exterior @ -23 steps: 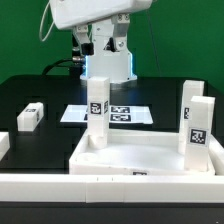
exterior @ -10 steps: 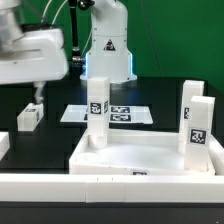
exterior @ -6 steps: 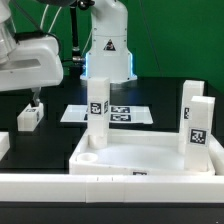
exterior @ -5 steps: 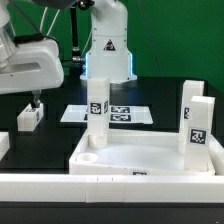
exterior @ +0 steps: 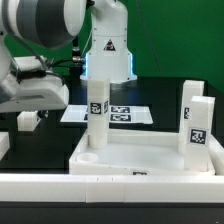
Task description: Assemble desk
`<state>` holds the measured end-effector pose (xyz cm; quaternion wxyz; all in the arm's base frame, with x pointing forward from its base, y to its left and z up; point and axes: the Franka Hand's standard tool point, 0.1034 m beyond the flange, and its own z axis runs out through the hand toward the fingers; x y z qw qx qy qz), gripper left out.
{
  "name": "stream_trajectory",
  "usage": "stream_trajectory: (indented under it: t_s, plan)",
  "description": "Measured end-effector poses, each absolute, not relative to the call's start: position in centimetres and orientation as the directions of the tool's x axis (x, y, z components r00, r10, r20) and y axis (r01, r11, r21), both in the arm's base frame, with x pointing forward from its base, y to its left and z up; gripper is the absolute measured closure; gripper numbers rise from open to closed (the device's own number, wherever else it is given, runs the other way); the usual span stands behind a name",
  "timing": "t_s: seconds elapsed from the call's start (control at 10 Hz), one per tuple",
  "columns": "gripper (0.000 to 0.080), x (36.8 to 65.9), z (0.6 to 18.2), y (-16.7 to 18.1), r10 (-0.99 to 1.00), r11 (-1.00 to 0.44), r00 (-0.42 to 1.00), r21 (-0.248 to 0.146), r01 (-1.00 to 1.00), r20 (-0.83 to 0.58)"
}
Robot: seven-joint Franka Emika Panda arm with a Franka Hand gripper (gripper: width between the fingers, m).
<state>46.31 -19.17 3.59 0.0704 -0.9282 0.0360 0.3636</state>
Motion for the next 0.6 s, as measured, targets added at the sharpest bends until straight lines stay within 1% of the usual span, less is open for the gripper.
stream_trajectory:
  t_s: [0.2,0.3,0.4,0.5,0.6]
  plan:
    - [0.0151,46.0,3.5,-19.3,-0.018,-0.987,0.727,-0.105,-0.124,-0.686]
    - [0.0151,44.0,3.1,-19.5,-0.024,-0.978,0.662,-0.119,-0.17,-0.749]
    - [0.0151,43.0,2.1,-19.5,-0.024,-0.976,0.642,-0.121,-0.182,-0.766]
    - [0.0151,41.8,1.6,-18.7,-0.019,-0.973,0.621,-0.127,-0.191,-0.784]
    - [0.0151,40.8,1.3,-18.4,-0.029,-0.97,0.604,-0.124,-0.211,-0.797]
